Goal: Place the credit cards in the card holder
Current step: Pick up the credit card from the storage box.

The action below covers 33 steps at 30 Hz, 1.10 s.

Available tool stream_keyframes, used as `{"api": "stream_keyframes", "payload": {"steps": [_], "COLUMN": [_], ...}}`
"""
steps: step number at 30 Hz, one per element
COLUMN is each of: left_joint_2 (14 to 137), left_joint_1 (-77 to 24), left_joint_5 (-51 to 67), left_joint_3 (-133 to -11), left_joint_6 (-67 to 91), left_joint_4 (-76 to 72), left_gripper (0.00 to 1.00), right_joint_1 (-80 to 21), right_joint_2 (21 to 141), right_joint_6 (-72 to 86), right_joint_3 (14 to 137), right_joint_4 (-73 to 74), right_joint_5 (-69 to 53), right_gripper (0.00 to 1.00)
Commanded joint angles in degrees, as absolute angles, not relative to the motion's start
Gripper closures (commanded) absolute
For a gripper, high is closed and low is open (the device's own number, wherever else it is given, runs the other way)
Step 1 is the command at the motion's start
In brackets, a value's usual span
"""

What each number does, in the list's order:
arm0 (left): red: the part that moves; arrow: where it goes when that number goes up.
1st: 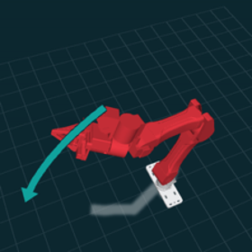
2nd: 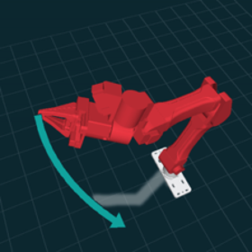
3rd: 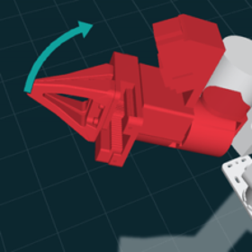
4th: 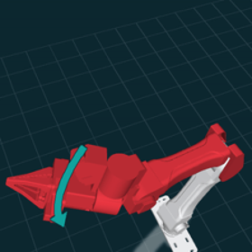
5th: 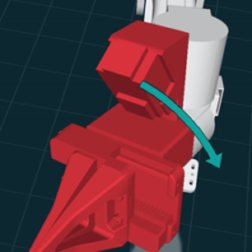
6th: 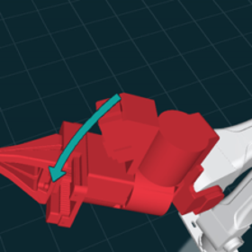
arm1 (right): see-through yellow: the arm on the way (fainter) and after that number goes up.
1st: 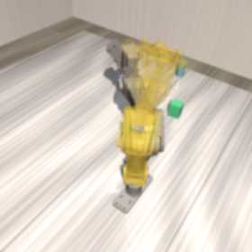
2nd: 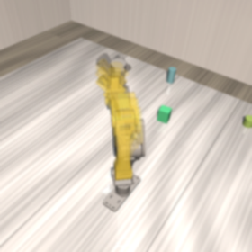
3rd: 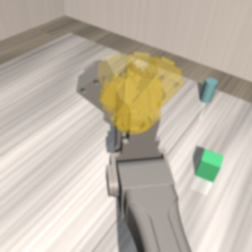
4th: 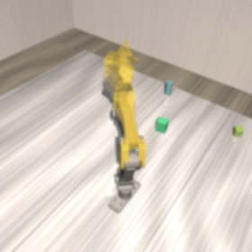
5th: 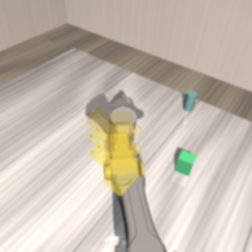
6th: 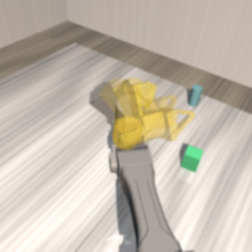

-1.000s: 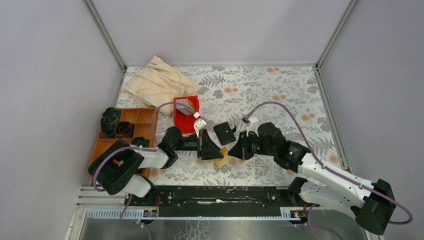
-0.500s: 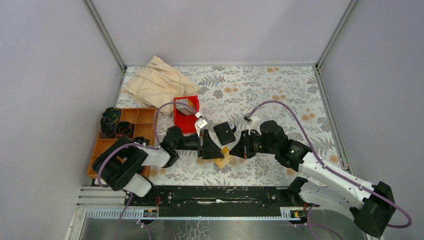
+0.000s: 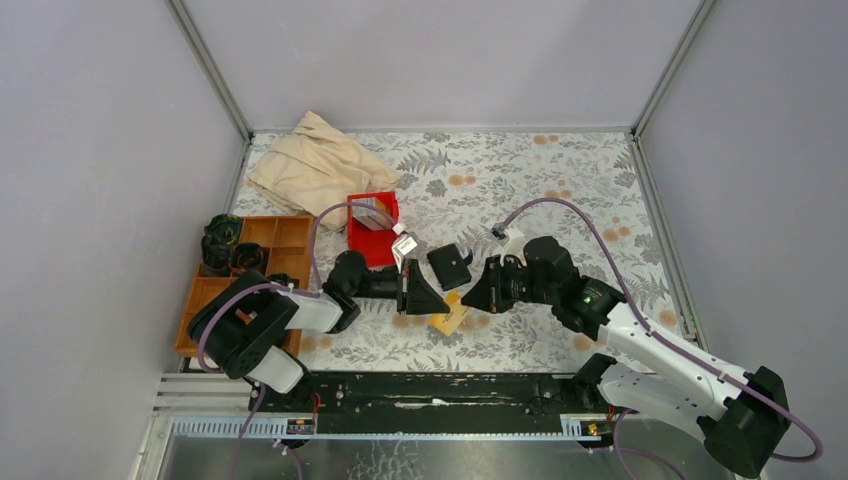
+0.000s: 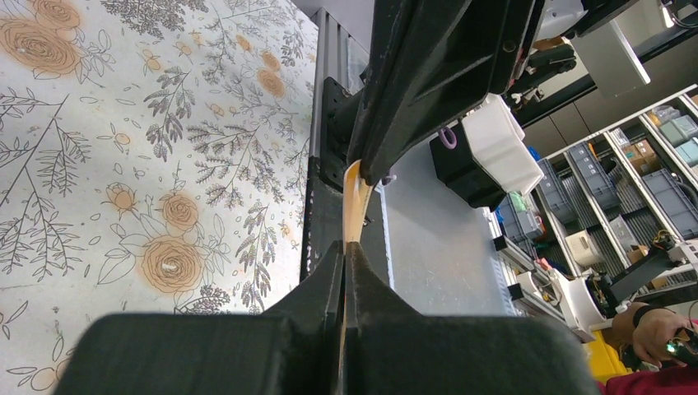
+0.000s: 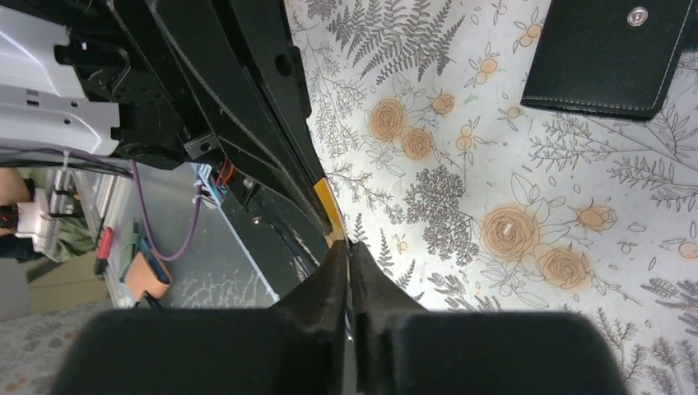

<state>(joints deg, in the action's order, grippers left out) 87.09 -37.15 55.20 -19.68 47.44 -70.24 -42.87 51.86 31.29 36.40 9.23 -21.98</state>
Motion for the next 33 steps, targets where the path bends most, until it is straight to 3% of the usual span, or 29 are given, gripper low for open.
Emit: {"api": "stream_keyframes", "payload": {"steps": [1,4,5,7,14,20,33], "left_joint_2": [87.7,86.5,85.8,84.3,80.1,79.7,86.4], "left_joint_1": [-37.6,-37.6,-37.6,-37.7,-38.4,-39.5,-40.2], "left_joint_5": [54.7,50.3,47.7,42.5,23.2,14.7,16.1], "left_joint_3": [-20.6,-20.4,-20.4,-20.4,-18.4,-17.4,-16.7], "left_joint_6": [47.5,47.4,47.2,47.3,56.0,63.4,71.8], "left_joint_4": [-71.5,-68.7,-67.0,-64.2,-63.5,-65.5,-76.4], "left_gripper": [1.0,1.0,1.0,1.0,1.0,1.0,1.0], "right_joint_1": [-41.9,-41.9,-41.9,-41.9,-41.8,-41.9,-41.9], "right_joint_2": [50.6,47.8,46.9,45.5,45.5,46.8,52.1], "right_joint_6": [30.5,30.9,31.1,31.4,32.7,35.9,40.9], "right_joint_3": [39.0,37.9,37.2,35.7,30.0,24.4,22.1], "right_joint_4": [7.1,6.6,6.0,4.8,-1.7,-13.4,-25.9], "right_joint_5": [-19.4,-15.5,-14.3,-11.8,-6.7,-5.2,-7.3], "right_gripper": [0.77,0.45,0.38,0.34,0.32,0.34,0.39]}}
